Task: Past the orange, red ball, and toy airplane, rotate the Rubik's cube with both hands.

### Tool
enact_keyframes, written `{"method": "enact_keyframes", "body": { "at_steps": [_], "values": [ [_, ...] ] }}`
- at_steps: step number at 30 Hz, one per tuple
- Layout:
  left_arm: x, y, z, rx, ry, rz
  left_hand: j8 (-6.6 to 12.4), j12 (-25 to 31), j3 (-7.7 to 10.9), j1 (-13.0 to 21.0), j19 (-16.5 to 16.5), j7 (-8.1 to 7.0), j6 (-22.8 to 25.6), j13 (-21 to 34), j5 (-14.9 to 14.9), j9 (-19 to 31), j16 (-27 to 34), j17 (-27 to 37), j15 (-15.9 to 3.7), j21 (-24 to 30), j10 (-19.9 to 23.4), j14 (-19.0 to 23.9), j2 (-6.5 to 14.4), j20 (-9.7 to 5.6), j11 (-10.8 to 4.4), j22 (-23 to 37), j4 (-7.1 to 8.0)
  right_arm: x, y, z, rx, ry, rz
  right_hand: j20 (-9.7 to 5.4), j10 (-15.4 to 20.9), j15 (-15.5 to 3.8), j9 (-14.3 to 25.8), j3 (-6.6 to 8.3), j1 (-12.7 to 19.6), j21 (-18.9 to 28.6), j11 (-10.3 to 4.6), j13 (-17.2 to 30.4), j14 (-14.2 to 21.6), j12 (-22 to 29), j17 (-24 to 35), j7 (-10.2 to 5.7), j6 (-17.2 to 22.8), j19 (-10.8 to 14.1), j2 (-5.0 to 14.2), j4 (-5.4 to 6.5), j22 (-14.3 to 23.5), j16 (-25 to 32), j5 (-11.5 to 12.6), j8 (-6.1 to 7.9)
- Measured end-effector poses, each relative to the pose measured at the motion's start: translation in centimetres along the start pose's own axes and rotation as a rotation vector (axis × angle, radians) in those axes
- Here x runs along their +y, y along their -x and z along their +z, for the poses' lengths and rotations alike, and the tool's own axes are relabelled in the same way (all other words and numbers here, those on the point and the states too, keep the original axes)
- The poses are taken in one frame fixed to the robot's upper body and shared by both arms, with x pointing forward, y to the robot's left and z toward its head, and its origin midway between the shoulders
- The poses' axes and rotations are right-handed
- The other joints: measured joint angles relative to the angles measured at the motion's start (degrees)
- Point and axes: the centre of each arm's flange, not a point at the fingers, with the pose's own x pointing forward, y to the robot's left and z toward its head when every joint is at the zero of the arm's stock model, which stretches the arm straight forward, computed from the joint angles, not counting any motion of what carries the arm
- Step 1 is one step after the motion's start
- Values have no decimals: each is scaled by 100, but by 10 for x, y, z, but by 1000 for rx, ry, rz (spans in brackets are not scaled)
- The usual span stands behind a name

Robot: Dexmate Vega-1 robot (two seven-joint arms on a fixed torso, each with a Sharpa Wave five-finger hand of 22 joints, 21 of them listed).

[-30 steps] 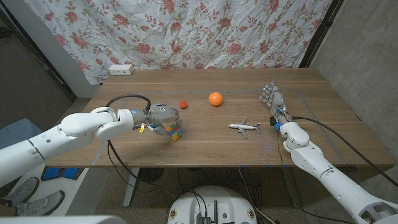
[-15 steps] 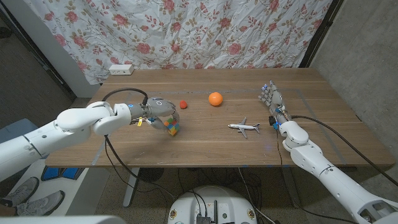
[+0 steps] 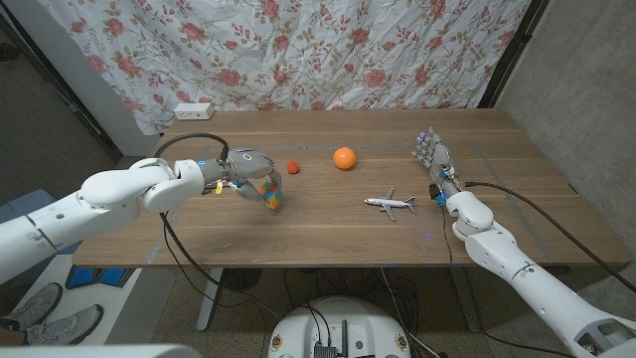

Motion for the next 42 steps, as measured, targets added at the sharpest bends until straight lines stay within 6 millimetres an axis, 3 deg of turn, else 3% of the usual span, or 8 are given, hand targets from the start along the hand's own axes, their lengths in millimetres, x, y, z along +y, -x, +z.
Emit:
{"method": "enact_keyframes", "body": {
  "at_steps": [42],
  "values": [
    [-3, -3, -17, 160, 278, 188, -68, -63, -118, -144, 10, 21, 20, -9, -5, -50, -27, -1, -22, -24, -31, 21, 66, 52, 31, -1, 52, 36, 5, 32, -89, 214, 54, -23, 42, 0, 0, 80, 0, 0, -42, 0, 0, 0, -14, -65, 65, 23, 0, -32, 0, 0, 0, 0]
  ]
}}
